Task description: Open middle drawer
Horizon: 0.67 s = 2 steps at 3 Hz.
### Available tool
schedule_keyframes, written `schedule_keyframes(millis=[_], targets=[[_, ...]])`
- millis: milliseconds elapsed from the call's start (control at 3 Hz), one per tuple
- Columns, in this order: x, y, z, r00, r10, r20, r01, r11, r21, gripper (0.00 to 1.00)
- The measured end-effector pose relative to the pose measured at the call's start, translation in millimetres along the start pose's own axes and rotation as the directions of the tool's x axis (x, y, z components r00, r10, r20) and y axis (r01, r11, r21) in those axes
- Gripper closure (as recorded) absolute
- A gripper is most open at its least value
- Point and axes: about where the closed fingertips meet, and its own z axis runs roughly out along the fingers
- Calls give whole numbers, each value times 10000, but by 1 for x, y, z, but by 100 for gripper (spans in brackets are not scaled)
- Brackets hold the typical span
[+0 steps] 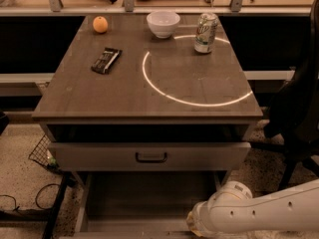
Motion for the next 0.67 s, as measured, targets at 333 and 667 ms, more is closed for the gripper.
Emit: schedule_keyframes(millis=[333, 667], targets=[[-5, 21, -2, 9996, 179, -205, -193, 9973, -705, 100], [-10, 32, -4, 9994, 189, -273, -219, 9930, -1157, 100]])
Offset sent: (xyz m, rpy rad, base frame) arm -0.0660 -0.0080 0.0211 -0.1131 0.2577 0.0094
